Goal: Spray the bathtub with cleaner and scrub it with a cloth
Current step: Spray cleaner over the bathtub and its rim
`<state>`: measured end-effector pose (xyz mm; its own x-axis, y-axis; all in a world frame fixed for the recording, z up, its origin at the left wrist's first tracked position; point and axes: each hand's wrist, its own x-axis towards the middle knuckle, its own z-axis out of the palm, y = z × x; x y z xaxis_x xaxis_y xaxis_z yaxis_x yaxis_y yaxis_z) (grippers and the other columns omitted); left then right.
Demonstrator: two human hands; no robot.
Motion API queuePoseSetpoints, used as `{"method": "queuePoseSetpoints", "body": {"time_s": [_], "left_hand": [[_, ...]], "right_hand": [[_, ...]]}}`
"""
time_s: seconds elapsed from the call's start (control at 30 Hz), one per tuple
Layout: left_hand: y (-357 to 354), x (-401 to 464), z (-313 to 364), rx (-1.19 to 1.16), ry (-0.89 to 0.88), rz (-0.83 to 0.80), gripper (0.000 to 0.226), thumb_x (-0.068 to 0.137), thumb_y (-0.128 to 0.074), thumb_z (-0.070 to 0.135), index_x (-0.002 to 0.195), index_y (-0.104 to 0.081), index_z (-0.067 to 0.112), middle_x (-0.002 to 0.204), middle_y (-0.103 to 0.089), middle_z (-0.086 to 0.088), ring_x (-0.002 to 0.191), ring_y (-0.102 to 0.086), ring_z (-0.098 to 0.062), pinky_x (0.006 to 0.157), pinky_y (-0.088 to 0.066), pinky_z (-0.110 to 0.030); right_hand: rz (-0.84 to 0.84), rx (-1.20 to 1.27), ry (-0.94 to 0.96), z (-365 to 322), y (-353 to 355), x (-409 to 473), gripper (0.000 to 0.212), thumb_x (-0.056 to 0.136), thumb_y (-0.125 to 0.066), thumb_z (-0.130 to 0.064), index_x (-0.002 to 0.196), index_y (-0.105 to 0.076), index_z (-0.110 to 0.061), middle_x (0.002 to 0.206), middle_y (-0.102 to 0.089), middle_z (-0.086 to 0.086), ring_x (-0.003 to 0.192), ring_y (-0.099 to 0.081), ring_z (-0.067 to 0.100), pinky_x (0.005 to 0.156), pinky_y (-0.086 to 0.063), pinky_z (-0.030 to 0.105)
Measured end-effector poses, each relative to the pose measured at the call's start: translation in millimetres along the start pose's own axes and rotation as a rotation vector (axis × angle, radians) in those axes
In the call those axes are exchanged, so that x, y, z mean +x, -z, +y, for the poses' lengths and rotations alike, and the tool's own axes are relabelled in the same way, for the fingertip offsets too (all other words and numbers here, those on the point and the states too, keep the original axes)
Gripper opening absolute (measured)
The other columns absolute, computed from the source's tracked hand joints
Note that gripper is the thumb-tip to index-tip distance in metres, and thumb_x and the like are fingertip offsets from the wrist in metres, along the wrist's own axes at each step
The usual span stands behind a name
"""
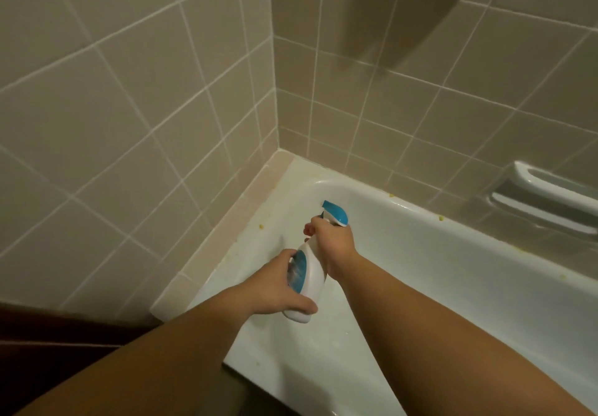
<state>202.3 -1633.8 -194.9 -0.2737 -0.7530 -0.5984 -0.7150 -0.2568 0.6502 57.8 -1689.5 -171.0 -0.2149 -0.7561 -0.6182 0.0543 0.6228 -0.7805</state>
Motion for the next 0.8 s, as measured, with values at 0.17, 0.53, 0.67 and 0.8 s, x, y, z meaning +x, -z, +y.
{"method": "queuePoseSetpoints", "body": {"time_s": [0.17, 0.53, 0.67, 0.8], "left_hand": [[5, -22, -24, -0.056, 0.049, 0.006, 0.109, 0.057, -0.092, 0.054, 0.144, -0.027, 0.046, 0.134, -0.051, 0.015, 0.119, -0.057, -0.018, 0.106, -0.052, -0.044], [-36, -90, -58, -0.081, 0.151, 0.066, 0.107, 0.064, -0.089, 0.055, 0.147, -0.023, 0.045, 0.131, -0.046, 0.017, 0.116, -0.052, -0.012, 0.095, -0.049, -0.029], [-65, -118, -65, -0.131, 0.187, 0.076, 0.108, 0.062, -0.09, 0.055, 0.147, -0.023, 0.045, 0.136, -0.047, 0.015, 0.123, -0.053, -0.015, 0.108, -0.05, -0.039], [-91, -147, -67, -0.193, 0.186, 0.097, 0.104, 0.063, -0.091, 0.05, 0.145, -0.027, 0.044, 0.131, -0.049, 0.017, 0.118, -0.054, -0.011, 0.097, -0.049, -0.028]], "right_hand": [[-0.024, 0.024, -0.065, 13, -26, -10, 0.015, 0.083, -0.063, -0.016, 0.097, -0.06, -0.014, 0.093, -0.074, 0.014, 0.092, -0.073, 0.034, 0.089, -0.06, 0.053], [-0.165, -0.05, -0.115, 65, -37, -60, 0.008, 0.079, -0.06, -0.013, 0.086, -0.062, -0.01, 0.082, -0.074, 0.016, 0.077, -0.068, 0.029, 0.089, -0.059, 0.056], [-0.227, -0.119, -0.101, 86, -27, -83, 0.01, 0.08, -0.064, -0.015, 0.086, -0.068, -0.008, 0.09, -0.073, 0.015, 0.08, -0.067, 0.03, 0.091, -0.058, 0.057], [-0.243, -0.116, -0.137, 106, -17, -107, 0.019, 0.079, -0.061, -0.014, 0.097, -0.061, -0.014, 0.097, -0.076, 0.016, 0.085, -0.072, 0.032, 0.09, -0.059, 0.055]]}}
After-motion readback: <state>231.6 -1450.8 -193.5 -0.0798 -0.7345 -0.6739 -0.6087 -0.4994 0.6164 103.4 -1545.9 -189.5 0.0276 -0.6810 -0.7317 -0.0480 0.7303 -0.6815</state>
